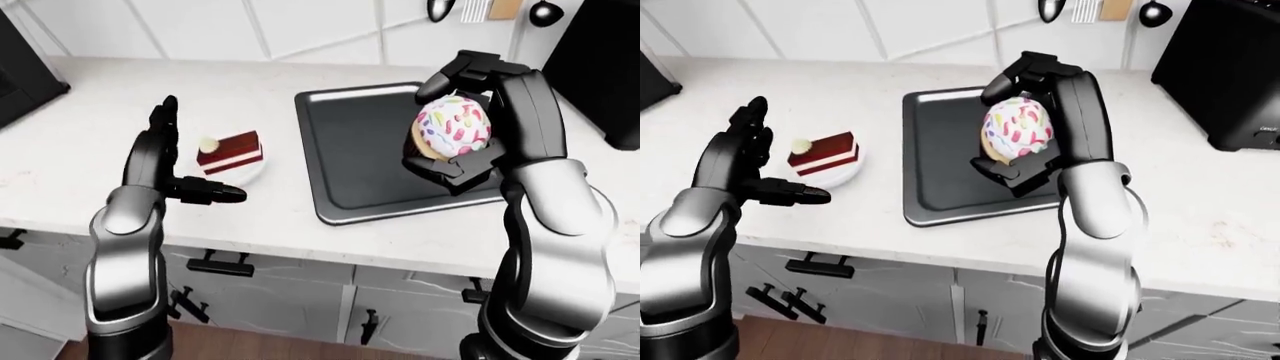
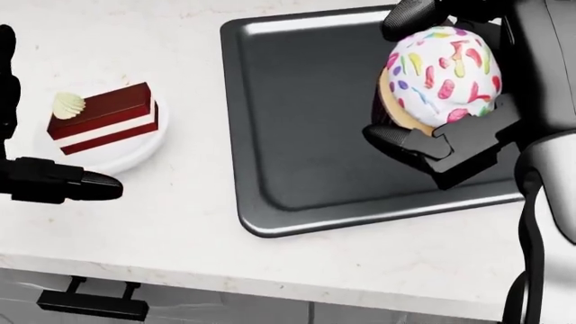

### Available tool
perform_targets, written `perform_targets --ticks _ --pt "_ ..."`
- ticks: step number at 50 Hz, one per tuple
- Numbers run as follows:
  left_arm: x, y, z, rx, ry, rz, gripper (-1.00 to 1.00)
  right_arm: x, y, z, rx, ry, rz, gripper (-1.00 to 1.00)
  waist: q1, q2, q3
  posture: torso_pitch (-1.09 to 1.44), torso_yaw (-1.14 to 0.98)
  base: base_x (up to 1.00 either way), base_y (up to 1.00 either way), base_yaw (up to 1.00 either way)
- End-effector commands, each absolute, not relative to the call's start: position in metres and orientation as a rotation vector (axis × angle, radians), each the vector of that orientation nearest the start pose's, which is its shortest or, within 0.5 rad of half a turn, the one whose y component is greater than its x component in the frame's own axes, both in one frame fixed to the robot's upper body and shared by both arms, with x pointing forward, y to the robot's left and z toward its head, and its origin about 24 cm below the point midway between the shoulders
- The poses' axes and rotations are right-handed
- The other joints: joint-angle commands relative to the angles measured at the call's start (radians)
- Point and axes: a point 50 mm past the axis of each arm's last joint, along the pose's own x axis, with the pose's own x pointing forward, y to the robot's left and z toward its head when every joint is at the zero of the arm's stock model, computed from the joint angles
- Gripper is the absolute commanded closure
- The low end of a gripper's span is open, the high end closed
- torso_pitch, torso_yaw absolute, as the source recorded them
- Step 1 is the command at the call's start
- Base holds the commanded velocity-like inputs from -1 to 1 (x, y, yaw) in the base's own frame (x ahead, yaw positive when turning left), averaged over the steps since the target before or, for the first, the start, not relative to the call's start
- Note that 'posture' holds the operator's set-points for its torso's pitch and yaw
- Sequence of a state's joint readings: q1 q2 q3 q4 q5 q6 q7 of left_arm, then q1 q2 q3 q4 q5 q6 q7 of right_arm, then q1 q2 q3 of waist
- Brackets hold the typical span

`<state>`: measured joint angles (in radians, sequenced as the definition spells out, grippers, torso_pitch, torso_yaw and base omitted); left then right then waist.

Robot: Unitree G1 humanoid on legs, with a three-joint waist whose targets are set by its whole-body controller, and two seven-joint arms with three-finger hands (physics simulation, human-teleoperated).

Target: Pick up the bowl with cake and place it on the tray. Pick up the cupcake and place it on the tray.

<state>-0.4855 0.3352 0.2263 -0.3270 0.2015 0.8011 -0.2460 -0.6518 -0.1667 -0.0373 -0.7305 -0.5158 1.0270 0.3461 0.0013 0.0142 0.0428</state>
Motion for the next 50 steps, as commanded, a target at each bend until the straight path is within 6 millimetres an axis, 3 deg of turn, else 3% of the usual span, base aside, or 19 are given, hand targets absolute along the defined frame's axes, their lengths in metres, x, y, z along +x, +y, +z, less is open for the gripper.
perform_targets --ticks 1,14,33,50 --pt "0.299 0.227 0.218 0.399 -0.111 0.157 -1.00 0.252 -0.156 0.284 -0.409 -0.408 -0.094 1.00 0.000 0.001 -0.026 0.00 0.00 0.00 0.00 0.00" --pt "0.306 0.233 0.208 0.463 -0.083 0.218 -1.00 0.252 -0.156 0.281 -0.405 -0.404 -0.093 1.00 0.000 0.001 -0.033 0.00 0.00 0.00 0.00 0.00" --pt "0.334 0.239 0.175 0.434 0.009 0.220 -1.00 0.250 -0.154 0.284 -0.406 -0.410 -0.087 1.00 0.002 0.002 -0.037 0.00 0.00 0.00 0.00 0.00" --pt "0.342 0.219 0.162 0.457 0.037 0.131 -1.00 0.251 -0.156 0.282 -0.400 -0.408 -0.092 1.00 0.004 0.004 -0.040 0.00 0.00 0.00 0.00 0.00"
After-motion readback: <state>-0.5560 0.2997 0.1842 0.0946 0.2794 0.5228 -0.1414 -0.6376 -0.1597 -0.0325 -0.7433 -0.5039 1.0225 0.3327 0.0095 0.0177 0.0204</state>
